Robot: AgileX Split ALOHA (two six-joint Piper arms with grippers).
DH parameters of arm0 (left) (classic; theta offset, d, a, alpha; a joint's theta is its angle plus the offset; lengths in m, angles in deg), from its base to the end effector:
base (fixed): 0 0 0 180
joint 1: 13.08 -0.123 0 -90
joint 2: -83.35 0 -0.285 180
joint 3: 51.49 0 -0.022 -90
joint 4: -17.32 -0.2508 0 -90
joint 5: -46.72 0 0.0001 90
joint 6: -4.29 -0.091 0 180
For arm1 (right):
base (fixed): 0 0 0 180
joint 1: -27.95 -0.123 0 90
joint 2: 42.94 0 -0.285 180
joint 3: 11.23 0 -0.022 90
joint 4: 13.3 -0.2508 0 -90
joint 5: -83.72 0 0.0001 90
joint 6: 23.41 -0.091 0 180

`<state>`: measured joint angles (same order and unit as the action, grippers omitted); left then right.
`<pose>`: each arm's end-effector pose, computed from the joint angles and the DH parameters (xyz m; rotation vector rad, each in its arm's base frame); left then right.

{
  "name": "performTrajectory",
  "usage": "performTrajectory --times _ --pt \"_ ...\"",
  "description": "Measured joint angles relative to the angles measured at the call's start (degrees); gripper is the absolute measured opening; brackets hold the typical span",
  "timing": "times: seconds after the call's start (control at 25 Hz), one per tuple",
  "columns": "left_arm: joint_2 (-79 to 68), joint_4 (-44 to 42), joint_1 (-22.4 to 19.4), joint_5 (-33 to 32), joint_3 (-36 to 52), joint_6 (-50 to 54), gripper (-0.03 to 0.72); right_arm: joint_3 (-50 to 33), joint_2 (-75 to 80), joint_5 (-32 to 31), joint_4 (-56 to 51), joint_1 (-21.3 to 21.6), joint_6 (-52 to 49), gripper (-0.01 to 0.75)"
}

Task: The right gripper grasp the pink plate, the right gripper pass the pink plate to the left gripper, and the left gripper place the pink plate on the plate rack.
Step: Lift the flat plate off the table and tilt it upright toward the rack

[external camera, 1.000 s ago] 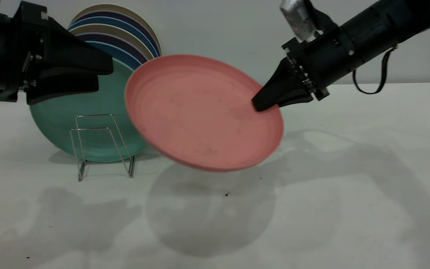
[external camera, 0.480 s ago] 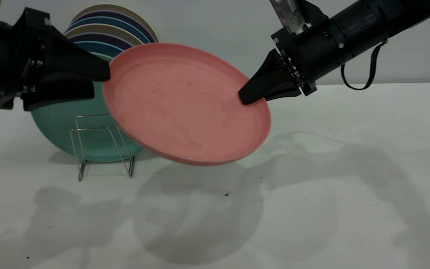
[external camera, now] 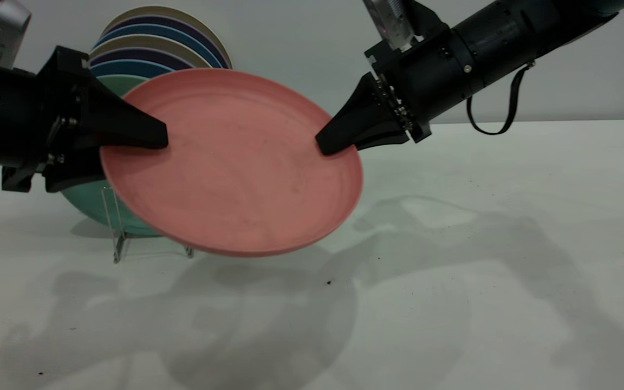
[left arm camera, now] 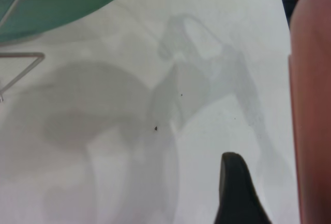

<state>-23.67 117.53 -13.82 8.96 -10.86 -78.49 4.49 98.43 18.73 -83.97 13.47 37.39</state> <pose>0.2837 -0.0513 0.1400 -0.1437 2.4124 -0.9397 0.4206 0.1890 0.1281 -0.7707 2.3914 1.4226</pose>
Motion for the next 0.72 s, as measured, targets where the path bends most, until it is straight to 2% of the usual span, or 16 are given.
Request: performTrajectory --times 0.12,0.2,0.24,0.4,0.6,0.72 --pt "-0.6 0.0 0.0 -0.2 0.0 0.0 0.435 0.0 0.0 0.0 -0.3 -1.0 0.2 0.021" --pt "-0.8 0.0 0.0 -0.6 0.0 0.0 0.378 0.0 0.0 0.0 -0.3 -1.5 0.2 0.021" --pt "-0.8 0.0 0.0 -0.8 0.0 0.0 0.342 0.0 0.0 -0.1 -0.4 -1.7 0.2 0.023" --pt "-0.8 0.0 0.0 -1.9 0.0 0.1 0.117 0.0 0.0 -0.6 -0.6 -2.1 0.2 0.025" --pt "-1.1 0.1 0.0 -2.0 0.0 -0.6 0.118 0.0 0.0 -1.2 -0.7 -2.1 0.2 0.077" --pt "-1.1 -0.2 0.0 -2.1 0.0 -2.5 0.118 0.0 0.0 -1.5 -1.1 -2.1 0.1 0.185"
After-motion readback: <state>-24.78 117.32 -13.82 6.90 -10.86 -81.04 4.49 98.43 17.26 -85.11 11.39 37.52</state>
